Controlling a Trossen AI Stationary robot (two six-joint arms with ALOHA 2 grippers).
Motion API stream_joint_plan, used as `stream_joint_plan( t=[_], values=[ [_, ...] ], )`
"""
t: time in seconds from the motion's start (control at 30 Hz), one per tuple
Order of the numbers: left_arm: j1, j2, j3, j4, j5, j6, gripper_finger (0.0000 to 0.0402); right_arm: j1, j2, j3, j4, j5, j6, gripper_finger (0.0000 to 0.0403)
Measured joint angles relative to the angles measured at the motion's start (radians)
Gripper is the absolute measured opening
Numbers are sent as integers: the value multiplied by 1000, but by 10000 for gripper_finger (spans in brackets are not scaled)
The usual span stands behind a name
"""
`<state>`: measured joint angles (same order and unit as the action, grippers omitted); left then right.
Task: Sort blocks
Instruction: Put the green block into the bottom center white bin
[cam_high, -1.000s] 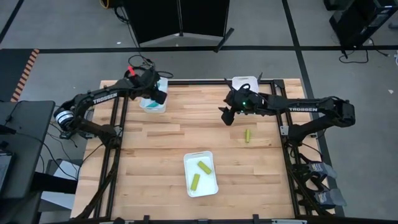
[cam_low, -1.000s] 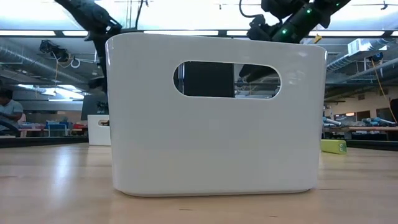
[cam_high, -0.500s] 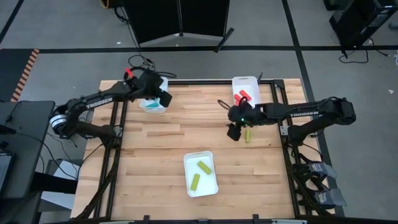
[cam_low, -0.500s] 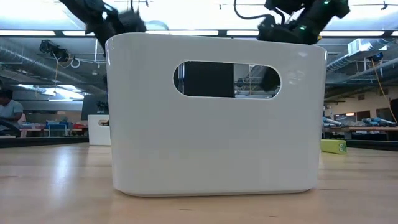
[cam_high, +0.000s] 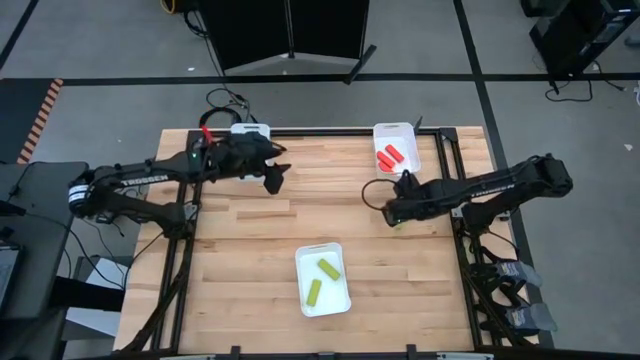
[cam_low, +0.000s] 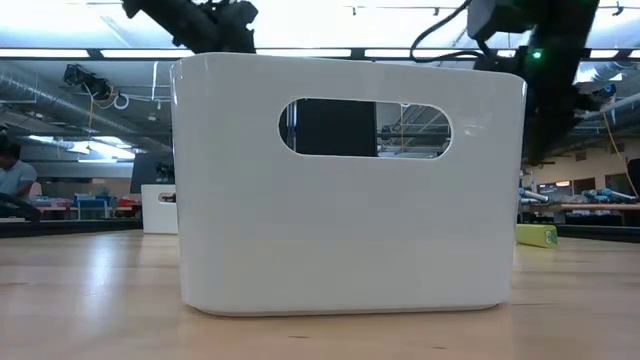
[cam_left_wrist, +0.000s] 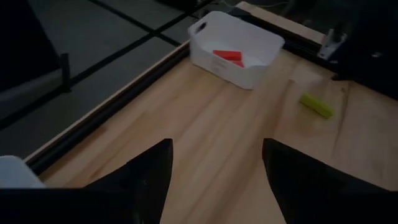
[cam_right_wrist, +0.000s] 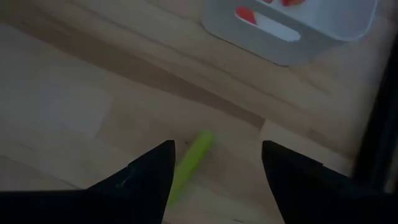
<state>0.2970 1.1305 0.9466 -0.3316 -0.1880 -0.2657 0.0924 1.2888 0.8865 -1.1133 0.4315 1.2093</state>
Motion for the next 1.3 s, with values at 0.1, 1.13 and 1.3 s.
stream_joint_plan(
  t=[0.1,1.13,1.3],
  values=[
    [-39,0,0,17,-13,0,254,19,0,-34,50,4,63,263],
    [-97,1,0,76,-30,-27,254,29,124,-347,517,-27,104,113],
    [-97,1,0,74,-30,-27,254,28,125,-319,507,-47,7,113]
  ],
)
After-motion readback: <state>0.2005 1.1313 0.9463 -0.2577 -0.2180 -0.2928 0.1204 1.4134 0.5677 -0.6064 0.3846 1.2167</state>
